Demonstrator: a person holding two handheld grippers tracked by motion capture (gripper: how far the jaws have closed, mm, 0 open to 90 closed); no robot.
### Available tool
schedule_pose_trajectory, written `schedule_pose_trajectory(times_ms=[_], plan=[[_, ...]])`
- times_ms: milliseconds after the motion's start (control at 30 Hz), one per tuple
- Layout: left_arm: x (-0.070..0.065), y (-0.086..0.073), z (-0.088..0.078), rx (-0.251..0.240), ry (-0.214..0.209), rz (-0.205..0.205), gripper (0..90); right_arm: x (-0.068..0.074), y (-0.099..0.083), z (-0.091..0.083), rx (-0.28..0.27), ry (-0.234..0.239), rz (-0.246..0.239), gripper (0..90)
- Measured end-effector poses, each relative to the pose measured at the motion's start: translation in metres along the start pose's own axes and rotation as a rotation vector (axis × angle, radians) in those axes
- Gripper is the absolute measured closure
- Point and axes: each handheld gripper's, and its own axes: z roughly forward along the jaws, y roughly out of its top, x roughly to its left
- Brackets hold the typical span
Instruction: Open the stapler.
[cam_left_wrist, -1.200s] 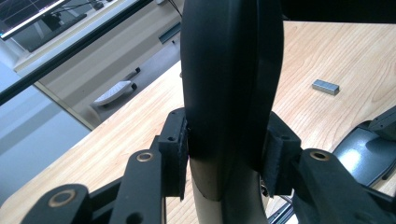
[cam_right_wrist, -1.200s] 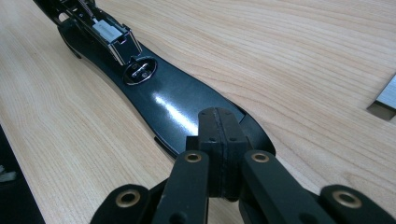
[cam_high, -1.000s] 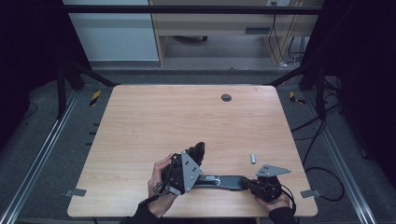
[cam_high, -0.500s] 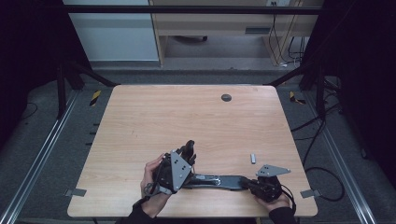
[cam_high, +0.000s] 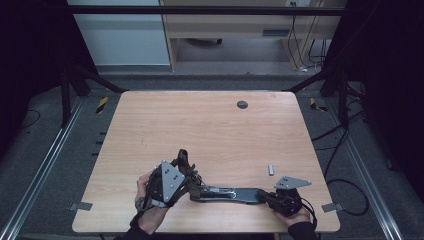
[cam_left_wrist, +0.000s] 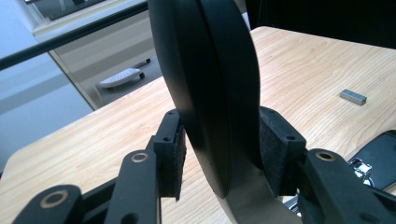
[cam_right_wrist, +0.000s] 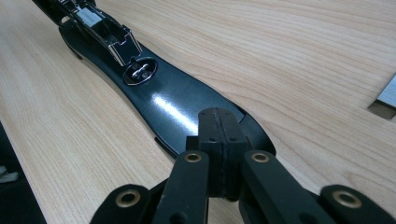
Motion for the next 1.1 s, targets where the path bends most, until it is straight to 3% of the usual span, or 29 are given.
schedule_pose_trajectory(times_ms=[600, 700, 867, 1100], plan=[[0.013, -0.008, -0.004, 0.008, -0.008, -0.043, 53.7, 0.0, 0.0, 0.0, 0.003, 0.002, 0.005, 90.0], [0.019, -0.011, -0.005, 0.016, -0.007, -0.075, 53.2, 0.0, 0.0, 0.0, 0.003, 0.002, 0.005, 90.0], [0.034, -0.023, -0.009, 0.023, -0.023, -0.163, 52.5, -0.001, 0.0, 0.0, 0.002, 0.001, 0.005, 90.0], [0.038, -0.029, -0.011, 0.022, -0.023, -0.182, 51.8, -0.001, 0.0, 0.0, 0.002, 0.001, 0.005, 90.0]])
